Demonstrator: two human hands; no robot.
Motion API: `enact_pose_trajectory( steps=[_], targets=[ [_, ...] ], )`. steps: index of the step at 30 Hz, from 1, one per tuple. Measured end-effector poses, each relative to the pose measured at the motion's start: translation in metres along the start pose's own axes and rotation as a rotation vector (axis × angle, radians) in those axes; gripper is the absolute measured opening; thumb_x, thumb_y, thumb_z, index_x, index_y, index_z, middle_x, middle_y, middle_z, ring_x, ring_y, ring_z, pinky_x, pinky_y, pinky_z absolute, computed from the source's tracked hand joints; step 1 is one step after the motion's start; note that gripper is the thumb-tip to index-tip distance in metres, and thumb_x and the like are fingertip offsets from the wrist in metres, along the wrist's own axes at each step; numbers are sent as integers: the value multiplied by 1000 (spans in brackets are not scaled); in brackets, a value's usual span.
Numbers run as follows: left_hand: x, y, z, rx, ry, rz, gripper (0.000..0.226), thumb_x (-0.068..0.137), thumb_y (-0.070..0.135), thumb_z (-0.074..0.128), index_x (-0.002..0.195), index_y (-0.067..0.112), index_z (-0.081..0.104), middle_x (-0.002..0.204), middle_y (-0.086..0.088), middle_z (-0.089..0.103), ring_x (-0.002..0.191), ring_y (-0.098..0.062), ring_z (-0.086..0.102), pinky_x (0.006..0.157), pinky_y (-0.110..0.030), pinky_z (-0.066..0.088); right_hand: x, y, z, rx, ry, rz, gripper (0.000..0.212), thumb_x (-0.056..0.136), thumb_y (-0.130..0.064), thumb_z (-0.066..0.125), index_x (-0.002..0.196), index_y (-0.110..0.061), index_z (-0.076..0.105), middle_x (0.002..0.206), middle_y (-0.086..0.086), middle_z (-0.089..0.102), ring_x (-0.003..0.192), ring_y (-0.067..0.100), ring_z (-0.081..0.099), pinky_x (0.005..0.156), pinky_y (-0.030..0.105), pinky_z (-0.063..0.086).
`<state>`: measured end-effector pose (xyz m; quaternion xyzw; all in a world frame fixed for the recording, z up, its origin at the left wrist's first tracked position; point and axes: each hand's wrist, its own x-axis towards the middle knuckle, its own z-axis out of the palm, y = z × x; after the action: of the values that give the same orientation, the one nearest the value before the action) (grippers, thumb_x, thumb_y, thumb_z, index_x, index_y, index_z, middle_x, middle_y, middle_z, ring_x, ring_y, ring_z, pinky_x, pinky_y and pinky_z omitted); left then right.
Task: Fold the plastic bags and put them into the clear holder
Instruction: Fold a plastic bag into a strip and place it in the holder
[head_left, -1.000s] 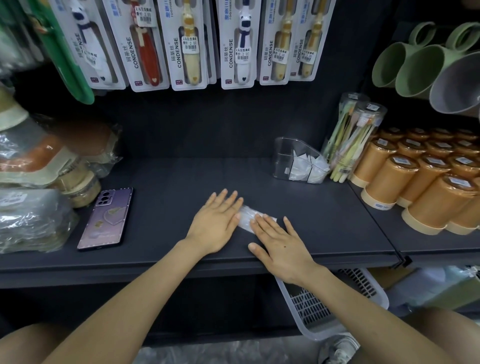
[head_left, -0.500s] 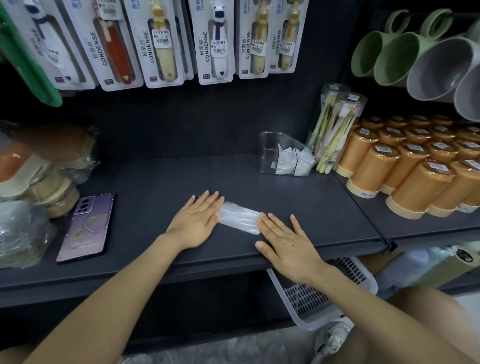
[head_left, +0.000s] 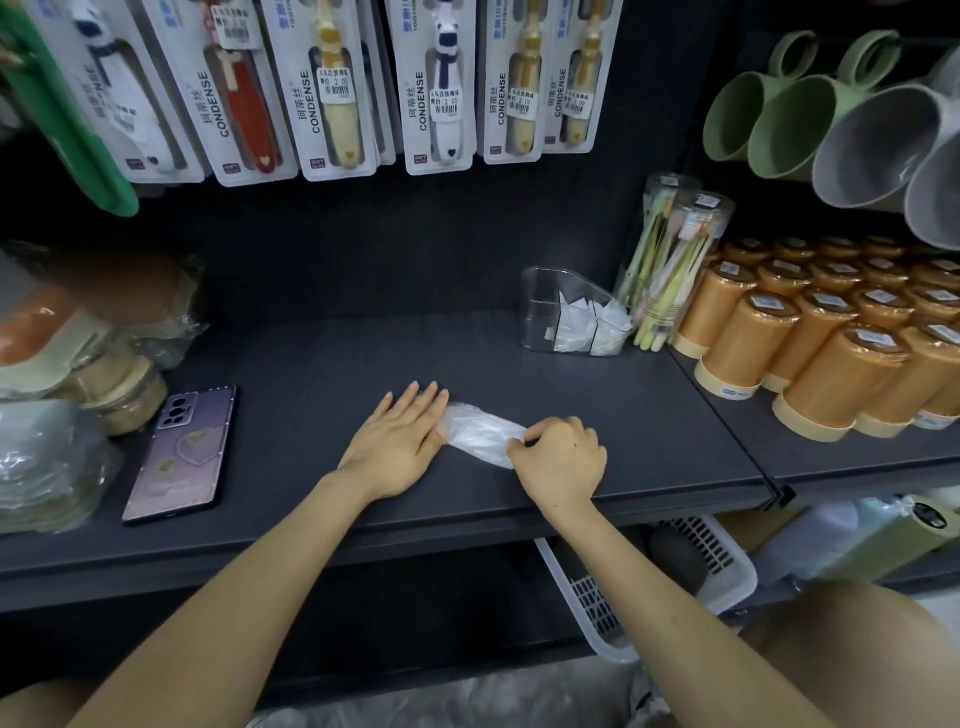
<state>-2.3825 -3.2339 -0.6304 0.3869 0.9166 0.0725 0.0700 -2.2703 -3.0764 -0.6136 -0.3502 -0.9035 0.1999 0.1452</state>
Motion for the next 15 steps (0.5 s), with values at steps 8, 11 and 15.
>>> enact_pose_trajectory(
  steps=[8,11,15],
  targets=[
    [-10,1,-20,-812,149,-193,56,100,36,46,151,26,26,158,11,16,147,-4,4,115,-23,6,2,3,-13,397,-53,-63,4,92,-17,60,95,-14,61,85,-2,64,85,19,62,72,26,43],
    [-12,6,-38,-821,195,-157,51,95,29,58,143,25,42,155,6,30,146,-7,12,111,-21,13,7,7,-34,492,-160,-209,9,91,-12,59,90,-18,53,75,-1,64,78,15,61,74,29,48],
    [-8,22,-60,-724,25,13,51,82,24,73,130,24,56,137,7,54,131,-9,44,108,-25,32,15,3,-67,424,-331,-442,21,90,-7,58,93,-25,46,70,-7,60,61,4,49,65,20,42]
  ],
)
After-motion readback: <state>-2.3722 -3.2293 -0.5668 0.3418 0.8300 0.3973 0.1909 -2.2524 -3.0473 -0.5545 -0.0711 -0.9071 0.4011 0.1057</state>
